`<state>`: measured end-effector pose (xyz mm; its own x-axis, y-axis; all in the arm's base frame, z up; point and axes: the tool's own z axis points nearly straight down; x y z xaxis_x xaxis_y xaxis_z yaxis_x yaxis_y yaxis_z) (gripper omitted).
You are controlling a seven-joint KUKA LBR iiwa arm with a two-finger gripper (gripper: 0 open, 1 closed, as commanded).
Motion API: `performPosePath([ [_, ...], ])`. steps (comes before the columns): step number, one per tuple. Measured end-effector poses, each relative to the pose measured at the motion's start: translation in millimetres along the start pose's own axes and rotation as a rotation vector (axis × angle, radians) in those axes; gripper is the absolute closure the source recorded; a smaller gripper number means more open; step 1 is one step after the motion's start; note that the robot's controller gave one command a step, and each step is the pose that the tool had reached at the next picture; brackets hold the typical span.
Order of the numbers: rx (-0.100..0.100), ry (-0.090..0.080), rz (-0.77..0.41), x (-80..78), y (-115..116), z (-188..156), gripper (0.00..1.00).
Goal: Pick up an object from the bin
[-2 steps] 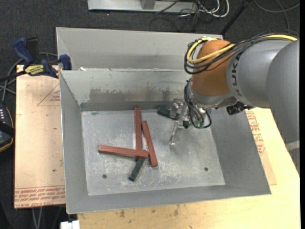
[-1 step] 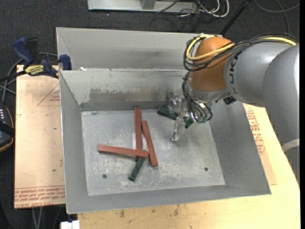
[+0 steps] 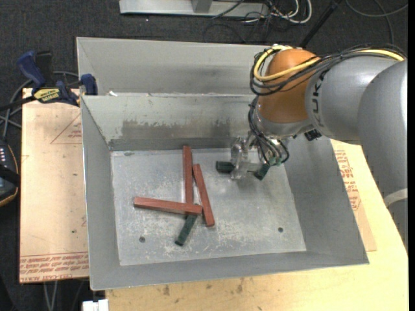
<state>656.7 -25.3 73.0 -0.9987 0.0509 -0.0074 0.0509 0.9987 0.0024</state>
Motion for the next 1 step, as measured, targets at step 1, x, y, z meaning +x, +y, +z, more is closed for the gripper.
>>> performPosePath([
  [1, 0.001, -0.005, -0.132, 15.9, 26.6, -145.5, 1.00],
])
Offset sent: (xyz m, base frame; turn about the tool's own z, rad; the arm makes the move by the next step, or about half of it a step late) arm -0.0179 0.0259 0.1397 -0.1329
